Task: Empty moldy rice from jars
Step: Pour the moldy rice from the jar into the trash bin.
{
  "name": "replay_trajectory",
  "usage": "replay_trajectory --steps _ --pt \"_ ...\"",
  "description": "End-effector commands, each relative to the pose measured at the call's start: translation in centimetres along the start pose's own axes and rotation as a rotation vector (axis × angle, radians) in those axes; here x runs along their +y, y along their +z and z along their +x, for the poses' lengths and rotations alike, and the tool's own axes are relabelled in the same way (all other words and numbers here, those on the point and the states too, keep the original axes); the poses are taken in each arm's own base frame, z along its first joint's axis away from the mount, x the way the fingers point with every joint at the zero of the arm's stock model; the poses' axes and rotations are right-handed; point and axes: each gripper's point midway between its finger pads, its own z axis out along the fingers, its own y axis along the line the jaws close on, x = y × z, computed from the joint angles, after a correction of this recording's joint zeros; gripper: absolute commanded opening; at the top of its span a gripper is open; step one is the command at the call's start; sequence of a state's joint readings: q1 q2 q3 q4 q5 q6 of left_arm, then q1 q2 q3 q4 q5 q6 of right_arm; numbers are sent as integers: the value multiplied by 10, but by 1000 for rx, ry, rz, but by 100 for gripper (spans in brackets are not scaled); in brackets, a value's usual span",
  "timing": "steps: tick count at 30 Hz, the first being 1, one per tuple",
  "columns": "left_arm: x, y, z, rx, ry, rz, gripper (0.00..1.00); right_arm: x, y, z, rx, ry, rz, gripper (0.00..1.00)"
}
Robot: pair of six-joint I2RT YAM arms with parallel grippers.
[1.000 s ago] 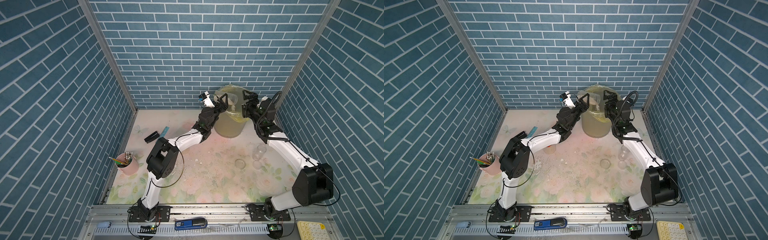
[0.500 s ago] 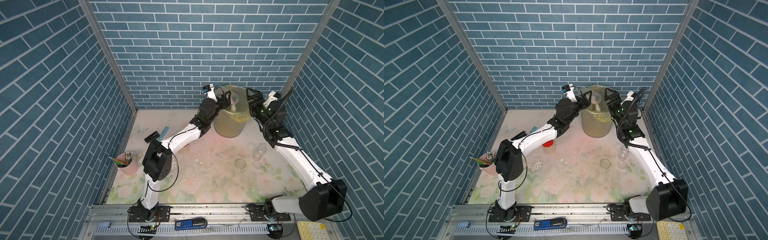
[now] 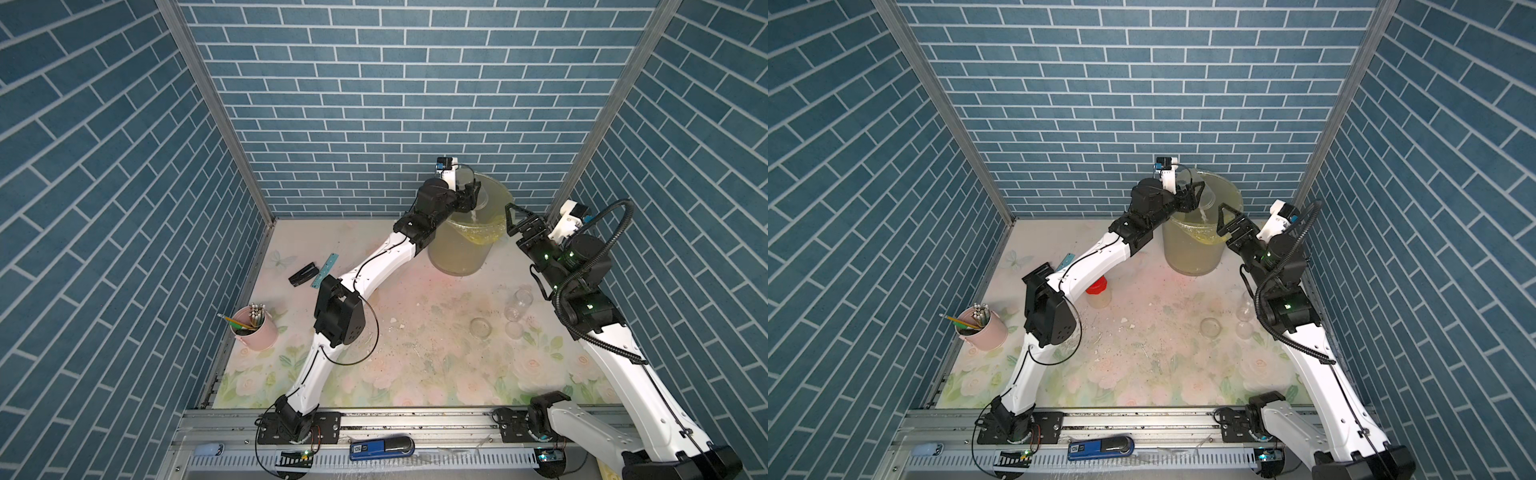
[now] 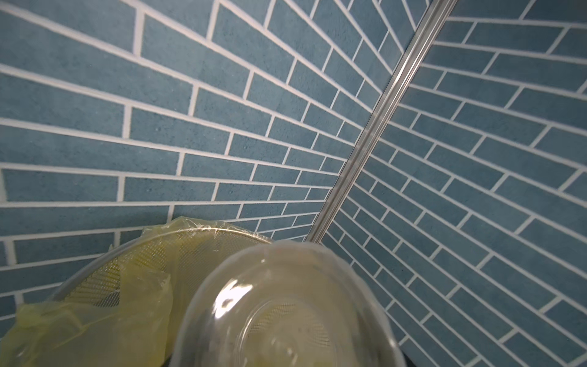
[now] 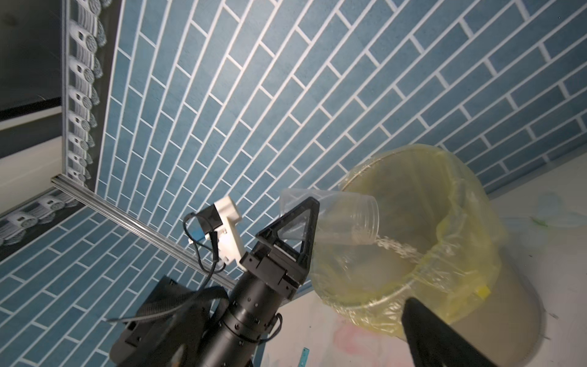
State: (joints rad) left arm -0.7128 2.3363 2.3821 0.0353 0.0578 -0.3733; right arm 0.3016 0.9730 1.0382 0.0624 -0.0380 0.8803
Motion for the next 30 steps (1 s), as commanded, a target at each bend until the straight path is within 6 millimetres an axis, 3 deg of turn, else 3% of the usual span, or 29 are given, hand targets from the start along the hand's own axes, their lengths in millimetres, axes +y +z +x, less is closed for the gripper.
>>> replay_trajectory --steps 1,8,16,20,30 --pt "7 0 24 140 168 -21 38 -7 -8 -1 -4 -82 40 99" --pt "15 1 37 174 246 -39 39 -13 12 7 31 -62 38 98" --pt "26 2 41 202 344 -99 41 -16 39 -2 38 -73 48 97" --pt "18 -1 45 230 397 -89 42 -21 48 -12 32 -82 70 97" --pt "10 -8 52 282 438 -57 40 -33 55 1 73 -52 68 96"
